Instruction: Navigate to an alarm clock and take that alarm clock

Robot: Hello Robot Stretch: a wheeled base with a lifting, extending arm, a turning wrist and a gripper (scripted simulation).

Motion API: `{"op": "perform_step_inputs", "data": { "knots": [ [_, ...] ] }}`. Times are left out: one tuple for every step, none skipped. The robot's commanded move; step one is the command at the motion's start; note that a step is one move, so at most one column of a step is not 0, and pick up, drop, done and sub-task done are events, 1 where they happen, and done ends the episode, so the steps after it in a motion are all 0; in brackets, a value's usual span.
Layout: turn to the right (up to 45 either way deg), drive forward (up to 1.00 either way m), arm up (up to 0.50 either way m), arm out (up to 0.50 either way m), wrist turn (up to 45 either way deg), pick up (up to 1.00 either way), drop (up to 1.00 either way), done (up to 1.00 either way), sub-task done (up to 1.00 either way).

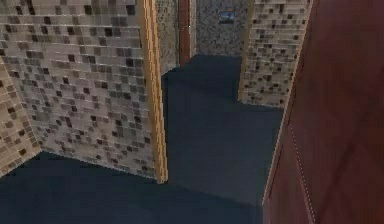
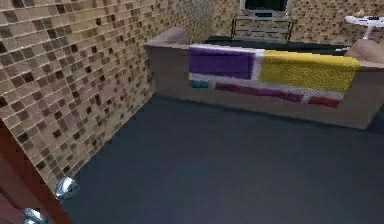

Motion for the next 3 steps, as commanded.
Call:
{"op": "perform_step_inputs", "data": {
  "knots": [
    [0.0,0.85,0.0,0.0,0.0,0.0,0.0,0.0,0.0],
    [9.0,0.0,0.0,0.0,0.0,0.0,0.0,0.0,0.0],
    [0.0,1.0,0.0,0.0,0.0,0.0,0.0,0.0,0.0]
  ]
}}
